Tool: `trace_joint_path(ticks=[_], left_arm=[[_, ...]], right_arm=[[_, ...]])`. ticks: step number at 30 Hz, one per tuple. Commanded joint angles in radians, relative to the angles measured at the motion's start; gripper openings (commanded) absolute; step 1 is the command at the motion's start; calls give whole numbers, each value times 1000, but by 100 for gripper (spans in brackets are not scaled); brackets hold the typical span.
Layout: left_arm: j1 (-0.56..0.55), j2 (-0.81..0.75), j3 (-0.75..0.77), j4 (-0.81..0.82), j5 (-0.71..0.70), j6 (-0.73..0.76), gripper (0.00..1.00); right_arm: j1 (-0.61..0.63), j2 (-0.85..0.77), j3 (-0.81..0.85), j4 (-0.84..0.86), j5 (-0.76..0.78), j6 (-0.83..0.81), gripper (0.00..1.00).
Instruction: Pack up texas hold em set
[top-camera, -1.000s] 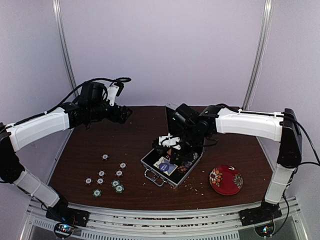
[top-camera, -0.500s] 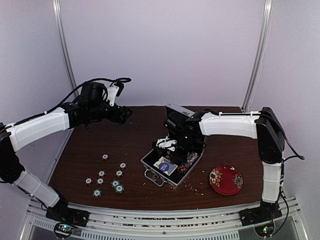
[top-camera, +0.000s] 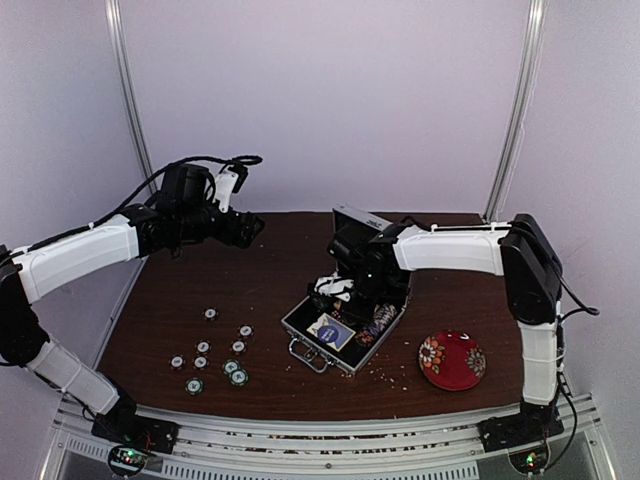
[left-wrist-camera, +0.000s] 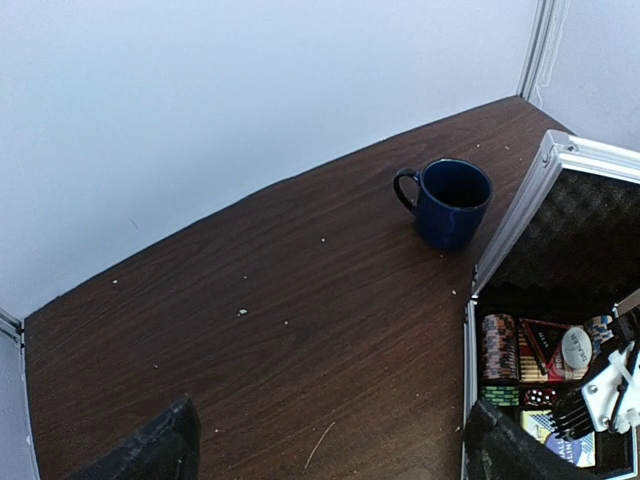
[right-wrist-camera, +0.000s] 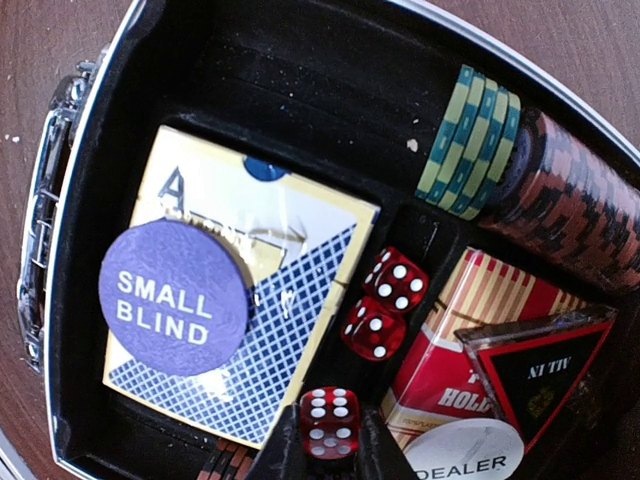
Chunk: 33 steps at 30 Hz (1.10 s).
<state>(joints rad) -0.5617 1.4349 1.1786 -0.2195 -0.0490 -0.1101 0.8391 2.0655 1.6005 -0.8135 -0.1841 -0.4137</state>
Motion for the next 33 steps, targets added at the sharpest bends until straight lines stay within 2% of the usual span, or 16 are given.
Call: trace_joint_path(ticks=[1, 6, 14, 21, 25, 28, 33], left_arm=[[11, -8, 29, 14, 0, 1, 94], [11, -10, 29, 14, -1, 3, 94], [10, -11, 29, 14, -2, 3, 94], [11, -7, 27, 15, -12, 5, 95], [23, -14, 25, 16, -65, -26, 98], [64, -38, -5, 60, -63, -39, 98], [79, -48, -14, 51, -136, -10, 96]], right_arm=[[-11, 26, 23, 8, 23, 12, 18], [-12, 29, 24, 11, 25, 12, 23], [-14, 12, 29, 7, 20, 12, 25], [-11, -74, 29, -9, -24, -23, 24], [-12, -130, 57, -36, -38, -36, 24], [-13, -190, 93, -69, -101, -67, 25], [-29, -323, 90, -130, -309, -163, 28]])
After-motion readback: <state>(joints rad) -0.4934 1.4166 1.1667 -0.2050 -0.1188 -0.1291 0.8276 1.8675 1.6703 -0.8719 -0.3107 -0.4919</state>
